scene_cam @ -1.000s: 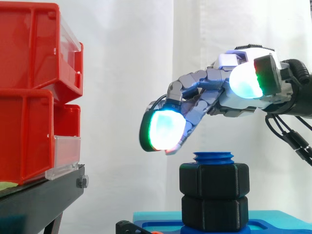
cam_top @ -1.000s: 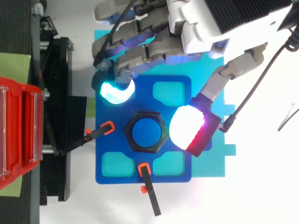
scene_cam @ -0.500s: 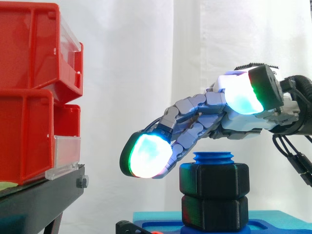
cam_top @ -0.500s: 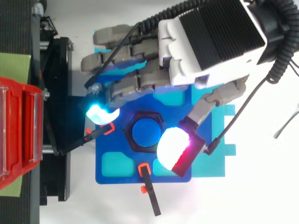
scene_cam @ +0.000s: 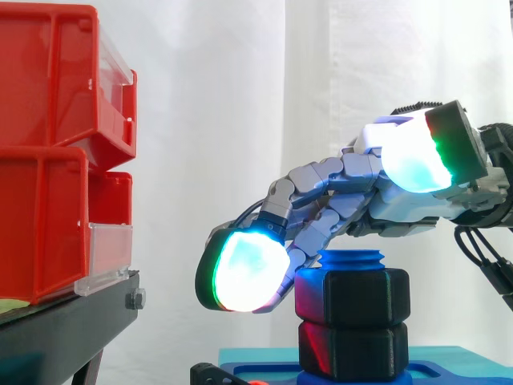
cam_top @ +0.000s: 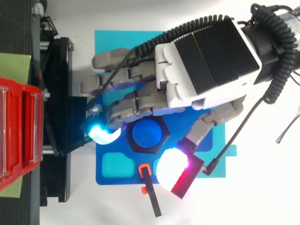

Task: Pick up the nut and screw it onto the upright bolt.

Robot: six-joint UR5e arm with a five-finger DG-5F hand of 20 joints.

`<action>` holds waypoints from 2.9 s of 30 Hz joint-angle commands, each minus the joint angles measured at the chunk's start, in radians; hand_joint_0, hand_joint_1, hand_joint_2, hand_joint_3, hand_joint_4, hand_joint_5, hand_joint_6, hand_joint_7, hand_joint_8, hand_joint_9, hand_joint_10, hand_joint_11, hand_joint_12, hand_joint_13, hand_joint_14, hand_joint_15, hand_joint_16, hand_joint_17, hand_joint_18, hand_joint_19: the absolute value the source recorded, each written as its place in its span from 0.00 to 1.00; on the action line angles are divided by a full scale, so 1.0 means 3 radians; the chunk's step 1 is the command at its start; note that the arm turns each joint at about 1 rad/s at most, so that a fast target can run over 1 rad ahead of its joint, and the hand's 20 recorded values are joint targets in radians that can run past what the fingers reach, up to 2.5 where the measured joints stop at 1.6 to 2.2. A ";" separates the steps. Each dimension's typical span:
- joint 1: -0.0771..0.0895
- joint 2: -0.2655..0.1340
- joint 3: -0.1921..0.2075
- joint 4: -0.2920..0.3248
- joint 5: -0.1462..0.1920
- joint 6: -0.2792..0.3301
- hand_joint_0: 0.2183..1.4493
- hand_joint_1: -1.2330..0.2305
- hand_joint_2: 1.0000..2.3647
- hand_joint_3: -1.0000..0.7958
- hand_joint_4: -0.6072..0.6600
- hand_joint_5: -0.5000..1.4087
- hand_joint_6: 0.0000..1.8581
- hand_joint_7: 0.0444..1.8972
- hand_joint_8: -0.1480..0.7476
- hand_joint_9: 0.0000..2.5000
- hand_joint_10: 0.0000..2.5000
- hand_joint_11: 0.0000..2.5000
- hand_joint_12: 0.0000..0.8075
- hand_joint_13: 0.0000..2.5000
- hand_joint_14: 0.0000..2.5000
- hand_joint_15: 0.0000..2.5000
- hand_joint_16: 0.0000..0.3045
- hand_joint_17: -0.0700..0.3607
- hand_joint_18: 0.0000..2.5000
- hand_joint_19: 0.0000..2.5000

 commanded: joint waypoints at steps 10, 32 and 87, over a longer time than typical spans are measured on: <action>0.0029 0.0000 -0.0002 -0.0021 0.0008 0.0009 0.22 0.78 0.00 0.28 0.68 0.20 0.27 0.52 0.48 0.20 0.00 0.00 0.43 0.07 0.00 0.00 0.14 0.38 0.00 0.00; -0.0032 0.0000 -0.0002 0.0005 -0.0012 0.0009 0.22 0.76 0.00 0.28 0.66 0.21 0.27 0.62 0.49 0.23 0.00 0.00 0.42 0.10 0.00 0.00 0.13 0.37 0.00 0.00; -0.0134 0.0000 -0.0002 0.0000 -0.0114 -0.0037 0.21 0.78 0.00 0.28 0.67 0.19 0.27 0.40 0.46 0.26 0.00 0.00 0.41 0.13 0.00 0.00 0.13 0.37 0.00 0.00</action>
